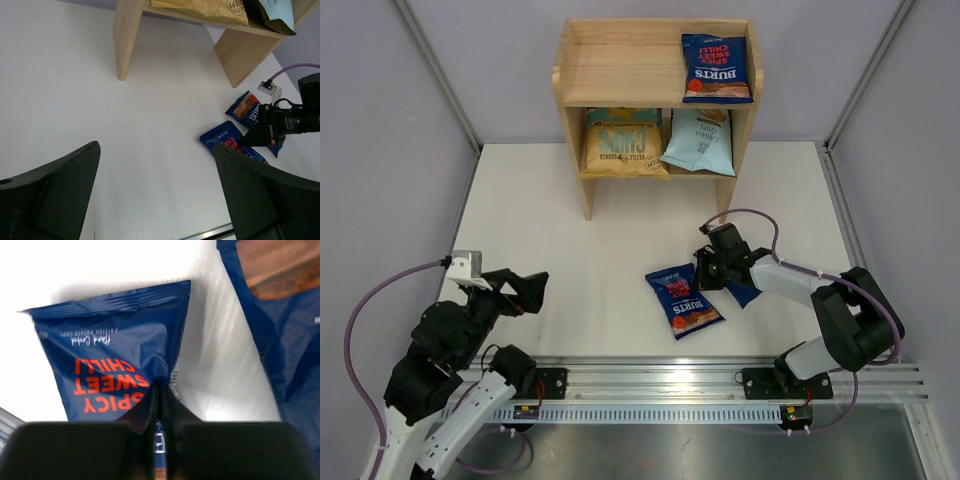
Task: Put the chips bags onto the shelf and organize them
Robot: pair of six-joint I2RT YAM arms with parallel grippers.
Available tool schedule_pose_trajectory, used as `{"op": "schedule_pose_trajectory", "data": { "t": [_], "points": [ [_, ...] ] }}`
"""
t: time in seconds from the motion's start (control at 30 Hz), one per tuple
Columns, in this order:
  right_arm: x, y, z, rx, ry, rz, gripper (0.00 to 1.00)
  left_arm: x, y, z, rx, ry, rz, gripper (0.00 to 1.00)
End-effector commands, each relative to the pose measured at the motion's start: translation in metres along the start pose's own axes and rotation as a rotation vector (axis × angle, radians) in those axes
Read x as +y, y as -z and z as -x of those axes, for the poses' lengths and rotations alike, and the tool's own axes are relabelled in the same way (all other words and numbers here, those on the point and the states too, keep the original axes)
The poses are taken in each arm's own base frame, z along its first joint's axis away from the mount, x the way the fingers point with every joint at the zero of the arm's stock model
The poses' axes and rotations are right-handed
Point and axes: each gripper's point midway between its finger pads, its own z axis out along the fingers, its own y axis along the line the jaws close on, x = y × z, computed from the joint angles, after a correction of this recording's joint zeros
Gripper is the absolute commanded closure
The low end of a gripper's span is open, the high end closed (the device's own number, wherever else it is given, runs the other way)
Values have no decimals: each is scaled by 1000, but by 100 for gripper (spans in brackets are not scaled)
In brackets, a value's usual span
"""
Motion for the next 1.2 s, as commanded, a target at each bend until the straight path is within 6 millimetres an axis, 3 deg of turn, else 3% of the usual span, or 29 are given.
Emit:
{"op": "schedule_pose_trajectory", "data": {
  "t": [0.0,0.03,0.13,0.3,0.37,0.53,0.57,0.7,1.0,1.17],
  "points": [
    [13,6,14,-98,-57,61,97,-8,-3,10,-36,9,-31,1],
    [12,7,13,-110,-81,64,100,-8,-4,10,-33,9,-31,1],
    [32,21,32,-222,-190,159,100,-9,-6,8,-11,9,-26,1],
    [58,54,55,-378,-342,312,100,-12,-16,-1,72,65,6,1],
    [67,70,64,-445,-436,375,100,-31,-28,-7,97,110,-70,1],
    [90,98,80,-538,-627,497,100,-83,-59,-43,129,194,-373,1],
    [98,105,82,-561,-649,520,100,-99,-59,-43,95,222,-478,1],
    [119,125,91,-625,-755,594,100,-119,-54,-36,-2,287,-635,1],
    [146,173,111,-754,-817,792,100,-106,-49,-51,-68,346,-637,1],
    [170,206,121,-829,-695,942,100,-107,-42,-47,-60,563,-661,1]
  ]
}}
